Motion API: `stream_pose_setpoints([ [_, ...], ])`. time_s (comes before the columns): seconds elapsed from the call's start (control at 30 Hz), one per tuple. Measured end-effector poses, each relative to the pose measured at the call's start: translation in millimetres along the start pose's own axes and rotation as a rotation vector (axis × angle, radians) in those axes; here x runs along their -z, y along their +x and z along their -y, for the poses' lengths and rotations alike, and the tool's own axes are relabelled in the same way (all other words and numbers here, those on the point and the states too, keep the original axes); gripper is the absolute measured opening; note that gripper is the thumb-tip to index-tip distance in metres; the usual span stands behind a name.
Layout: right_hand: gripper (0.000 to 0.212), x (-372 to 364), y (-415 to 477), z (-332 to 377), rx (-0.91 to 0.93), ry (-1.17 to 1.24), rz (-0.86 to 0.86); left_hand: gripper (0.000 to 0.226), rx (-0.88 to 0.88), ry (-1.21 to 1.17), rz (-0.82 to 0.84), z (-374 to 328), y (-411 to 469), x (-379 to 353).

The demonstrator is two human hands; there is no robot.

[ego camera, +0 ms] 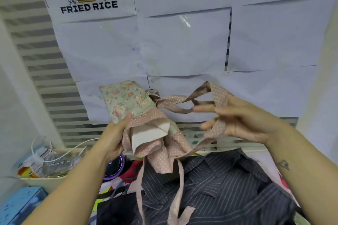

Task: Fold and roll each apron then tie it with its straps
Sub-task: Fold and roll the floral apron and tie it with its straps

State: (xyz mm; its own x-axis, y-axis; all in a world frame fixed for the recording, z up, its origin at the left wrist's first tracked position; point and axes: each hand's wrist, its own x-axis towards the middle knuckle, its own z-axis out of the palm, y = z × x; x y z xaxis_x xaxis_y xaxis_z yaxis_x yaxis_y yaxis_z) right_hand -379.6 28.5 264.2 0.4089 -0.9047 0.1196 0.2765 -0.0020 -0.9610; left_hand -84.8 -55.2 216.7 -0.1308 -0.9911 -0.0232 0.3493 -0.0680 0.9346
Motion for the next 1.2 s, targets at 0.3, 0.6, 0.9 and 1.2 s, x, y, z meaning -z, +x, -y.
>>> stream_pose_setpoints([
  [0.3, 0.059, -42.4, 6.8, -13.3, -0.245, -0.059, 0.487, 0.044, 0.173, -0.329, -0.049, 2.2, 14.4, -17.4],
  [0.6, 0.042, -44.6, 21.9, 3.2, -0.125, 0.146, 0.499, 0.038, 0.194, -0.417, 0.018, 8.4, 13.3, -16.7],
  [0.9, 0.052, -10.9, 50.8, 9.5, 0.215, -0.085, -0.330, 0.047, 0.132, -0.103, 0.344, 22.3, -10.5, 16.9],
  [1.2, 0.016, -0.6, 47.8, -53.1, 0.160, -0.949, -0.307, 0.023, 0.435, 0.212, 0.430, 54.5, -38.0, -2.2],
])
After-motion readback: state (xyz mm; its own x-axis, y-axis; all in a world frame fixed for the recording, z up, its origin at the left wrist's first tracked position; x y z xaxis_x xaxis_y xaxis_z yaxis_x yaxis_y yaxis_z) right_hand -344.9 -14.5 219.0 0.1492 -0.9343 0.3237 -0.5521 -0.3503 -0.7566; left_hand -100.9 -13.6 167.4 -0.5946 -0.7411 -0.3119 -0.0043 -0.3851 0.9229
